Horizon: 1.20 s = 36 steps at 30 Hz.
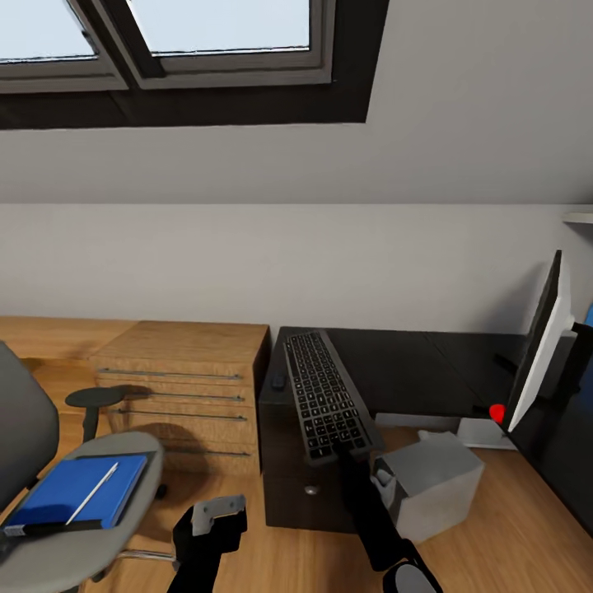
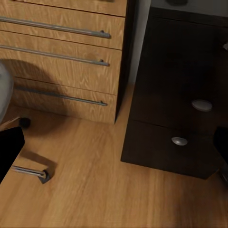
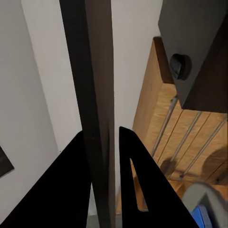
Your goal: In the bedroom, organize the workspace by keeping the computer under the desk, ensuring the monitor is on the desk, placing the keyboard on the desk next to the monitor, placing the mouse on the desk next to the keyboard, moving the folder from the swivel chair onto the desk next to the mouse, stacking the notebook on top of the folder with the pen on top of the notebook, and positioning the swivel chair next to the desk.
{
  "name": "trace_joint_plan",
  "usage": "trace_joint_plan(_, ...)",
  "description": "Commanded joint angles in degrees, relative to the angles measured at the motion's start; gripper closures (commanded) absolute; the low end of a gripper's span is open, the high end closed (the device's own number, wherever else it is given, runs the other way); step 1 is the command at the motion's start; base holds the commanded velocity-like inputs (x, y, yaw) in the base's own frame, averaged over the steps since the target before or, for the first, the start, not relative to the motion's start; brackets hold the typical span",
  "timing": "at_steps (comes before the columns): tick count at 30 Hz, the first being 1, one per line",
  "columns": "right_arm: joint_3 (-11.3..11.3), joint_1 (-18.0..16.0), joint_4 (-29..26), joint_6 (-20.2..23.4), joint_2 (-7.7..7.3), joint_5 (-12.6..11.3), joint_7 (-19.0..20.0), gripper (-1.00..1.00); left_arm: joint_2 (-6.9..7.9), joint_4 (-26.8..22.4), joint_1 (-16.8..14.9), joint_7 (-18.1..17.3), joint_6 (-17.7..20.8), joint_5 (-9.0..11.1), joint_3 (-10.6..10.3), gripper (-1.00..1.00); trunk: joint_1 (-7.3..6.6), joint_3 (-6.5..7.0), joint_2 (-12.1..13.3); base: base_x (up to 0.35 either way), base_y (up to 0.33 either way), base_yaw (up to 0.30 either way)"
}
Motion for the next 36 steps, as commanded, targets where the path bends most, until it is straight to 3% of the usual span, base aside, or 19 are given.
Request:
trace_joint_plan(1, -0.3, -0.1, 0.2, -0.5, 0.36, -0.5, 0.4, 1.00, 0.01, -0.2, 0.0, 0.3, 0.2, 0.4, -0.1, -1.00, 0.02, -0.05, 0.0, 0.159, 0.000, 0.000)
trace_joint_plan(4, -2.7, -0.6, 2.6, -1.1, 2.69, -0.3, -0.8, 1.00, -0.05, -0.3, 0.0, 0.3, 0.2, 0.4, -0.1, -1.00, 0.02, -0.05, 0.0, 0.070, 0.000, 0.000)
trace_joint_plan(7, -5.1, -5.0, 7.2, -1.4, 4.21, -0.2, -2.7, 1.00, -0.06, -0.4, 0.0, 0.4, 0.3, 0.4, -0.2, -1.00, 0.02, -0.05, 0.0, 0.016, 0.000, 0.000)
trace_joint_plan(10, -5.7, -9.9, 11.7, -1.8, 4.66, -0.2, -4.1, 1.00, -0.06, -0.4, 0.0, 0.4, 0.3, 0.4, -0.2, -1.00, 0.02, -0.05, 0.0, 0.005, 0.000, 0.000)
trace_joint_plan(14, -6.1, -20.0, 21.2, -4.4, 4.98, -0.2, -5.2, 1.00, -0.07, -0.3, 0.0, 0.4, 0.3, 0.4, -0.2, -1.00, 0.02, -0.05, 0.0, 0.001, 0.000, 0.000)
trace_joint_plan(17, -6.1, -23.2, 24.3, -5.5, 5.01, -0.2, -5.3, 1.00, -0.07, -0.3, 0.0, 0.4, 0.3, 0.4, -0.2, -1.00, 0.02, -0.05, 0.0, 0.000, 0.000, 0.000)
trace_joint_plan(30, -6.1, -24.5, 26.4, -6.2, 5.88, -1.3, -5.2, 1.00, -0.07, -0.5, 0.0, 0.4, 0.2, 0.5, -0.3, -1.00, 0.02, -0.05, 0.0, 0.175, 0.106, 0.000)
trace_joint_plan(33, -6.1, -24.5, 26.5, -6.1, 5.90, -4.5, -5.3, 1.00, -0.07, -0.5, 0.0, 0.4, 0.2, 0.5, -0.4, -1.00, 0.02, -0.05, 0.0, 0.272, 0.203, 0.000)
trace_joint_plan(36, -6.1, -24.5, 26.6, -6.0, 5.84, -11.4, -5.1, 1.00, -0.07, -0.4, 0.0, 0.4, 0.2, 0.5, -0.4, -1.00, 0.02, -0.05, 0.0, 0.258, 0.213, 0.000)
